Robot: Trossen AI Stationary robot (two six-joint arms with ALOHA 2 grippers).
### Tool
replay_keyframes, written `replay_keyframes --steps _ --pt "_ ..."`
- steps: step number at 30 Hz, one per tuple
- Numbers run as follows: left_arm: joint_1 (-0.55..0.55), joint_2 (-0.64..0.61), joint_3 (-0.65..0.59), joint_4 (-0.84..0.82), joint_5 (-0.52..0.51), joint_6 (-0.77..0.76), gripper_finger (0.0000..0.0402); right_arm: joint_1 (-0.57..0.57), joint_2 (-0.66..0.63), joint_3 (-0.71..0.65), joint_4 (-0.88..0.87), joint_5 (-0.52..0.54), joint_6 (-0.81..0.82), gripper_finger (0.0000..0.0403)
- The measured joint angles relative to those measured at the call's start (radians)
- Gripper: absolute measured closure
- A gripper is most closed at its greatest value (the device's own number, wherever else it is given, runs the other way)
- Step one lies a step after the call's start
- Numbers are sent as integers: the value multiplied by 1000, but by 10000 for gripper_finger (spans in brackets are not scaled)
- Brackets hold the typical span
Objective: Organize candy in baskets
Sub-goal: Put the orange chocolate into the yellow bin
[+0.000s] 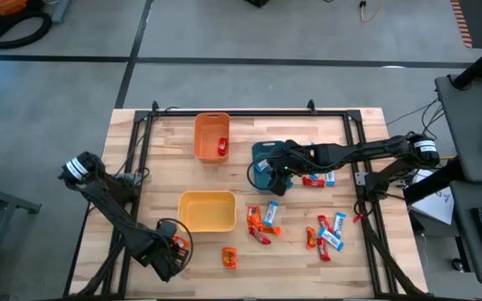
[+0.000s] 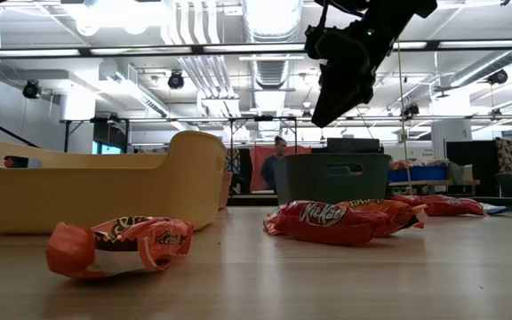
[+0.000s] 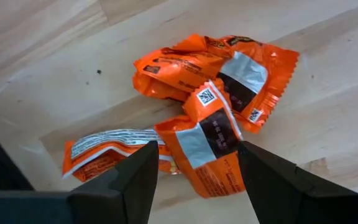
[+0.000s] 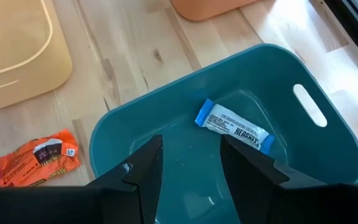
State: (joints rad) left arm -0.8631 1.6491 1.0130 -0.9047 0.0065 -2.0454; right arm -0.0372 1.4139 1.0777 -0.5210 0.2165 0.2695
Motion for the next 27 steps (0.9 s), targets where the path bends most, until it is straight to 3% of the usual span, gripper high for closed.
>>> replay_keyframes --steps 10,21,27 --pt "1 31 -15 48 -7 26 219 0 0 0 1 0 0 250" --pt "1 28 -15 50 3 48 341 0 0 1 2 0 0 250" --pt "1 14 10 50 71 140 379 0 0 1 1 0 0 250"
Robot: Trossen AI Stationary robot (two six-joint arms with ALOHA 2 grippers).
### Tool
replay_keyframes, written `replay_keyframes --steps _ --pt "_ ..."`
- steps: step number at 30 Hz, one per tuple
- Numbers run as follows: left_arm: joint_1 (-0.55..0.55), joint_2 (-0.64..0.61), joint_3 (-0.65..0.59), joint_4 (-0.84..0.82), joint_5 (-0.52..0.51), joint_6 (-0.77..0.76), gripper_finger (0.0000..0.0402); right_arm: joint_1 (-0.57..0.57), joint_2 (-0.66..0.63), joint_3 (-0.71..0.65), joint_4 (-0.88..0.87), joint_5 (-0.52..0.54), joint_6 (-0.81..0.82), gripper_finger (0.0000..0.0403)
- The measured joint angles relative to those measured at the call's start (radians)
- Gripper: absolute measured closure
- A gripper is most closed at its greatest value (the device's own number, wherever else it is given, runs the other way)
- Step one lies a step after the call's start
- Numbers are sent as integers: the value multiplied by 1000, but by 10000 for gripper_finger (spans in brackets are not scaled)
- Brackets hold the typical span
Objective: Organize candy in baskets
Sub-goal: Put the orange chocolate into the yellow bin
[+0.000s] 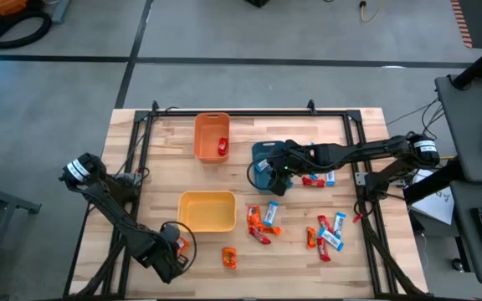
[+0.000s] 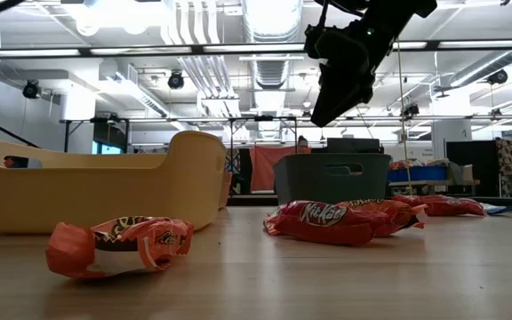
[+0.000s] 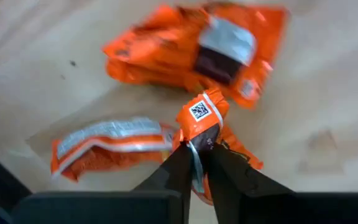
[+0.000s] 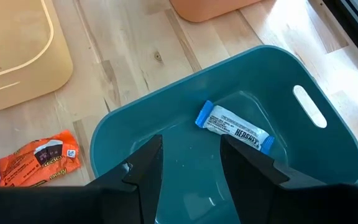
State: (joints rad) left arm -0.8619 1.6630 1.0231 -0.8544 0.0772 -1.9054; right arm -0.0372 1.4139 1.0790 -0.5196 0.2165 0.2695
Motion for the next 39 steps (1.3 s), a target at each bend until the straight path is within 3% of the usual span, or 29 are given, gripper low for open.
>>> replay_keyframes --steps 10,12,17,25,29,39 --pt "0 -68 180 -46 85 374 401 4 0 0 -2 -19 0 250" --pt "1 -78 234 -124 41 412 401 10 0 0 -6 -36 7 250" --pt "4 -81 376 -320 -183 484 401 56 -2 0 -17 -45 22 250" --pt "44 -81 491 -347 -508 773 401 163 -8 0 -30 -45 34 250" --pt "96 -81 511 -346 -571 919 401 202 -23 0 -31 -45 34 250" --pt "197 -81 505 -354 -559 1103 402 263 -99 0 -30 -41 35 250"
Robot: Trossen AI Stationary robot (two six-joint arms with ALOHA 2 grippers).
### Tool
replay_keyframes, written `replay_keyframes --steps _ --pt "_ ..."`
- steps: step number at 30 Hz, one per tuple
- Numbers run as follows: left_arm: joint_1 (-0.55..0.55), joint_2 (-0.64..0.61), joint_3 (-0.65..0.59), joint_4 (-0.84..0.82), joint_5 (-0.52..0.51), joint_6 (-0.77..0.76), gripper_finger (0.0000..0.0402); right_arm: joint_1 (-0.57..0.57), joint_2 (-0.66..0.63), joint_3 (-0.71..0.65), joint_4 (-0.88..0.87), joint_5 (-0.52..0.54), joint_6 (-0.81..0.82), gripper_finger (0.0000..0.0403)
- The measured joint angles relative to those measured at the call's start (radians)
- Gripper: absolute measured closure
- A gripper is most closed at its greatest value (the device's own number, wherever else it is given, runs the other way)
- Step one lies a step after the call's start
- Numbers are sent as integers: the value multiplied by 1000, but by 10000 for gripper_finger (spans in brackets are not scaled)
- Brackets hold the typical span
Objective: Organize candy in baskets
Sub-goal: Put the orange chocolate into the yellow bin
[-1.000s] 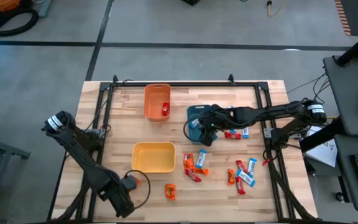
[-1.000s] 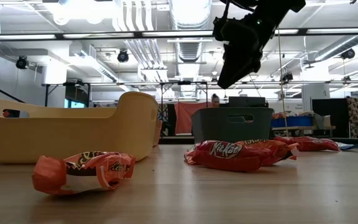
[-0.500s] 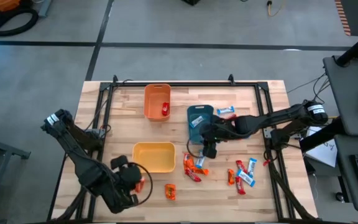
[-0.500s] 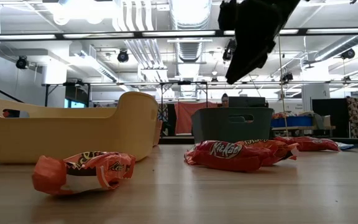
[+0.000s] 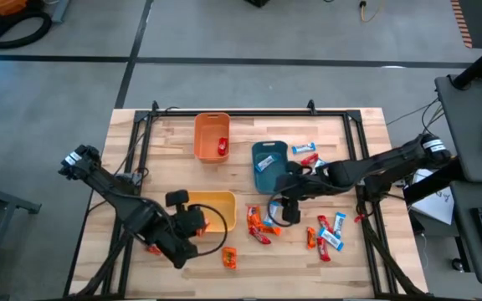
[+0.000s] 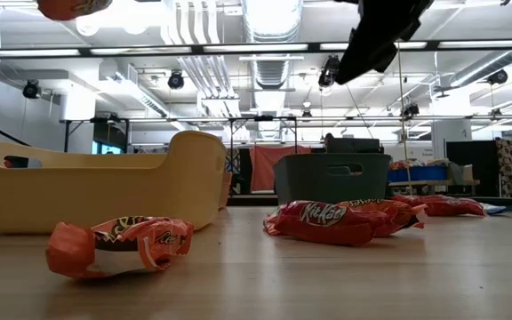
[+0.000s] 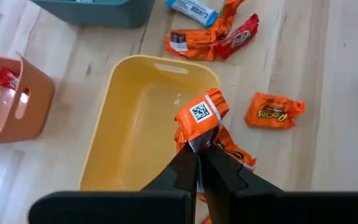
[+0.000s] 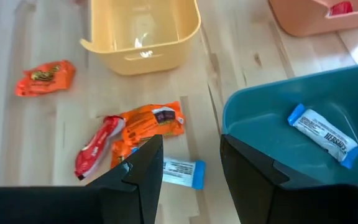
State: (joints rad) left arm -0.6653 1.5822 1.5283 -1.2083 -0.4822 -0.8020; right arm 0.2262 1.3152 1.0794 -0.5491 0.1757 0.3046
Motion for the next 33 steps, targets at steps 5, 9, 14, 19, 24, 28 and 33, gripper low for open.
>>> replay_keyframes --steps 5,9,14,19,24,28,33 --pt "20 0 -17 1 -21 69 402 6 -25 0 1 7 -14 250" --pt "56 1 -40 13 -21 182 402 5 -32 0 1 9 -81 250" --pt "142 1 -91 21 96 370 401 -17 -33 0 4 9 -105 251" --pt "229 -6 -180 44 171 580 401 -66 -52 -2 -1 7 -163 257" --pt "319 -29 -253 135 255 773 401 -168 -106 -3 6 -1 -268 268" --pt "376 -45 -295 168 301 932 401 -256 -143 -3 17 -17 -353 273" --pt "433 -60 -311 163 356 992 401 -367 -182 -4 45 -20 -407 275"
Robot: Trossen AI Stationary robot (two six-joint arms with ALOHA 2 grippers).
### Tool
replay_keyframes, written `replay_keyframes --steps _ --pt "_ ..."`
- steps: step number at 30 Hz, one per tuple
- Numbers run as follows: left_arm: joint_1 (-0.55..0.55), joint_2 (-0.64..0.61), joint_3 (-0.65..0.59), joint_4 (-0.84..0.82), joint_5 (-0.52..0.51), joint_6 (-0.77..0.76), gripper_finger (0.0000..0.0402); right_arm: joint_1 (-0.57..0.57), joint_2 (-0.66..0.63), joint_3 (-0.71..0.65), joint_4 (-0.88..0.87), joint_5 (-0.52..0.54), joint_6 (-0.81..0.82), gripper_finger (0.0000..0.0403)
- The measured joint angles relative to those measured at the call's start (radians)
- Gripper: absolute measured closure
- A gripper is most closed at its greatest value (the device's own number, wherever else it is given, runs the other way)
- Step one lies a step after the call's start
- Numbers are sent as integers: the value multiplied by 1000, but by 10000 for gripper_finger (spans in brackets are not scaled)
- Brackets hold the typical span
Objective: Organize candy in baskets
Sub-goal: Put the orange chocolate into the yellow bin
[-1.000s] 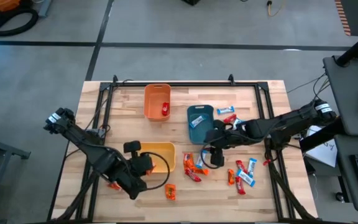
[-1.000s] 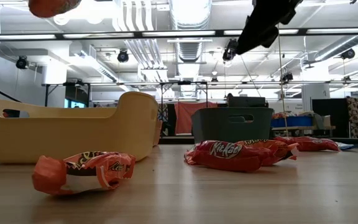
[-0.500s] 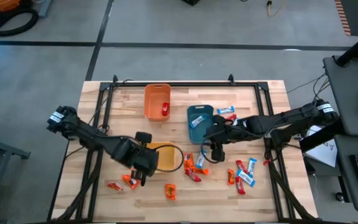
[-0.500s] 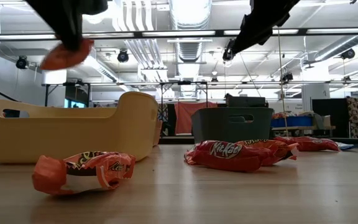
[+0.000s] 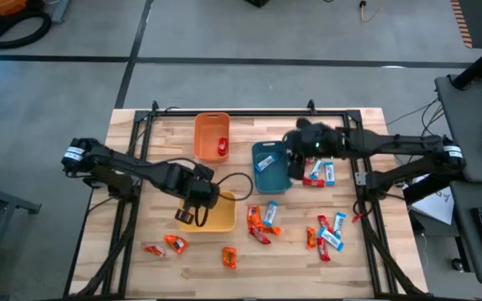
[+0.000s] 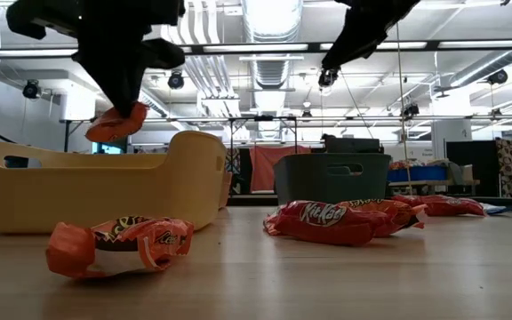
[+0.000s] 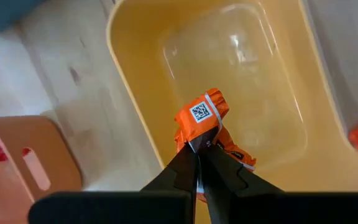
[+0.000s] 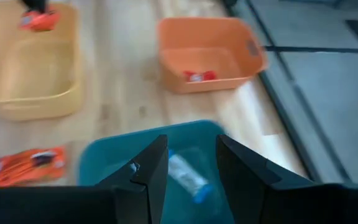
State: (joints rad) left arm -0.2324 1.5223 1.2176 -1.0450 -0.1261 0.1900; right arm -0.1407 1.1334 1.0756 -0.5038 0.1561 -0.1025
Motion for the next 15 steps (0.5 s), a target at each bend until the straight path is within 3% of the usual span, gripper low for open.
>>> replay_keyframes --steps 10,15 --pt "2 -3 -3 -21 25 -8 401 -208 -27 0 143 -35 -131 275" --pt "-6 -6 -2 -24 65 -77 401 -291 -26 9 285 -77 4 275"
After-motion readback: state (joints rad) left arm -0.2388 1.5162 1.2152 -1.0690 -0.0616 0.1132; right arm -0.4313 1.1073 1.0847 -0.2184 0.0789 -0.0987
